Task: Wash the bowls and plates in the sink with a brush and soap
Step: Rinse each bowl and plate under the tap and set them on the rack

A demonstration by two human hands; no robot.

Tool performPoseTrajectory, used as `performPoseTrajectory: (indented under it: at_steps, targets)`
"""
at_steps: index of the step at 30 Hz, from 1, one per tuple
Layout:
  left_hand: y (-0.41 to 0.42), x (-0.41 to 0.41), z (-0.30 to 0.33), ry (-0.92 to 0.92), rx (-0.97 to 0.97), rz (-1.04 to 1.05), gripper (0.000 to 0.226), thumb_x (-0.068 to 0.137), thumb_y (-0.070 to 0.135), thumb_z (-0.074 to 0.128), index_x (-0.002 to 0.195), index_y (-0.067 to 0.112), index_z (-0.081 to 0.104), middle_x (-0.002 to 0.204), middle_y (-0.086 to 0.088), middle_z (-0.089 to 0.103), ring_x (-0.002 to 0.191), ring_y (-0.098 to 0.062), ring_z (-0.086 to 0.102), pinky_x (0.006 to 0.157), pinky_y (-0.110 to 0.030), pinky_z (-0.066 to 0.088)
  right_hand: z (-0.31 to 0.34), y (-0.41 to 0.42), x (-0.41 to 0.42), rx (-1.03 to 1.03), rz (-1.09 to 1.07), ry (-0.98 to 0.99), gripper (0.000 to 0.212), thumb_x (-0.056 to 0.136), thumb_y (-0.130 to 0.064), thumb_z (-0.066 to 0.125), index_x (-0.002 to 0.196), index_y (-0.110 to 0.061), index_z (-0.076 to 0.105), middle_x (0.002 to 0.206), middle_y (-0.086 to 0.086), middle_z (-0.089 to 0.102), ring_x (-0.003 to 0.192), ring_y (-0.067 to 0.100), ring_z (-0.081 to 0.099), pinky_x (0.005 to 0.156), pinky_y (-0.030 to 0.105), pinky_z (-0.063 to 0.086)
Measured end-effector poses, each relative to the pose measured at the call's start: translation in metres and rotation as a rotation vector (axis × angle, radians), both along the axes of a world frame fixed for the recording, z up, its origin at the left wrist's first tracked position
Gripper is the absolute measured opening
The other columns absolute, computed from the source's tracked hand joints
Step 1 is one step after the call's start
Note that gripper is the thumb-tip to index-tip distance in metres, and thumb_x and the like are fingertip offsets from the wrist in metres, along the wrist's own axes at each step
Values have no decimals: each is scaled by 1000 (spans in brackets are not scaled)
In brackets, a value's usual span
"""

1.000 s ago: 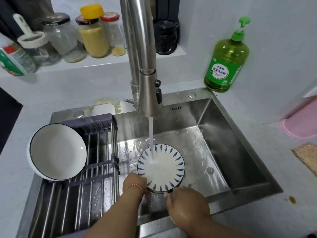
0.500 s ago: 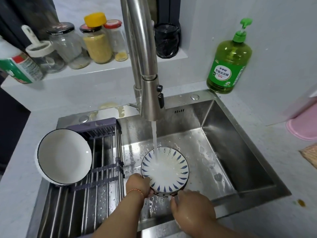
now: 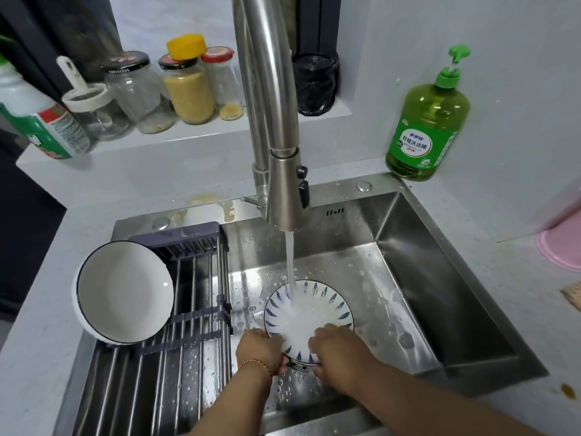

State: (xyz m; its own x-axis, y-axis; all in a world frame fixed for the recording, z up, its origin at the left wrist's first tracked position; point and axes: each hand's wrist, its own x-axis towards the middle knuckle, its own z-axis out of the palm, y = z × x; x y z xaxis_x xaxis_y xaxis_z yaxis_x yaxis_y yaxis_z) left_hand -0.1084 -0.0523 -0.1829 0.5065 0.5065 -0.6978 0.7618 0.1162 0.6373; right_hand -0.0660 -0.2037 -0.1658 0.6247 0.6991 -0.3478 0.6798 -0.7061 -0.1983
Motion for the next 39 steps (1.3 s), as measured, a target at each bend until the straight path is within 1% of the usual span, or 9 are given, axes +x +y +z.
performPoseTrajectory:
  at_steps: [3, 6, 19, 25, 29, 31, 33, 36, 39]
  targets:
    - [-1, -1, 1, -10, 0, 18, 23, 87, -2, 56, 68, 4, 45, 41, -10, 50, 30, -20, 47, 37, -23, 42, -7, 4, 1, 15, 202, -64, 19, 69, -22, 75, 86, -15, 69, 87, 4, 64, 83, 23, 62, 63, 25, 41]
    - [0, 0, 5, -19, 5, 35, 27, 87, -2, 56, 65, 6, 43, 36, -6, 46, 30, -19, 45, 39, -24, 42, -19, 4, 4, -19, 196, -88, 35, 32, -39, 88, 47, -24, 60, 50, -11, 50, 44, 5, 51, 44, 16, 15]
    - [-6, 3, 7, 20, -11, 100, 20, 86, -3, 54, 68, 2, 48, 43, -11, 51, 28, -20, 46, 37, -25, 42, -25, 5, -8, -31, 337, -159, 42, 8, -22, 82, 43, -20, 59, 44, -6, 49, 35, 10, 47, 34, 13, 29]
    - [-15, 4, 10, 99, 55, 33, 16, 87, 2, 52, 71, -2, 55, 58, -18, 64, 41, -27, 61, 42, -30, 53, -23, 3, 0, 24, 380, -230, 38, 21, -27, 88, 48, -22, 62, 48, -9, 52, 39, 9, 50, 35, 14, 32]
    - [-22, 9, 5, 127, -29, 2, 30, 70, 11, 56, 94, -4, 66, 96, -21, 70, 85, -33, 69, 76, -38, 59, -5, 8, 1, 197, 364, -172, 26, 45, -22, 87, 57, -18, 64, 55, -1, 58, 46, 16, 56, 40, 18, 40]
    - [-26, 6, 9, 87, -148, 106, 23, 87, 1, 51, 107, -6, 62, 90, -20, 66, 70, -28, 68, 59, -30, 57, 8, 6, 6, 188, 342, -79, 8, 72, -13, 71, 77, -7, 68, 78, 11, 64, 70, 28, 62, 57, 29, 44]
    - [-27, 1, 21, -22, -272, 273, 19, 94, -3, 45, 109, -9, 57, 86, -22, 64, 59, -30, 65, 42, -29, 53, 18, -2, 12, 136, 258, -33, 21, 87, -17, 49, 89, -9, 68, 93, 10, 63, 86, 29, 59, 68, 31, 42]
    - [-25, -6, 27, -127, -376, 359, 22, 100, 10, 48, 118, -2, 51, 110, -24, 62, 77, -35, 65, 42, -31, 54, 21, -20, 21, 352, -36, -107, 52, 89, -45, 22, 95, -18, 66, 98, 0, 63, 94, 19, 56, 81, 34, 47]
    - [-21, -7, 34, -234, -478, 431, 30, 100, 17, 50, 125, 0, 51, 116, -23, 64, 88, -35, 67, 48, -31, 56, 24, -33, 37, 482, -436, -127, 50, 90, -48, 33, 119, -18, 60, 119, -1, 58, 114, 17, 48, 100, 34, 39]
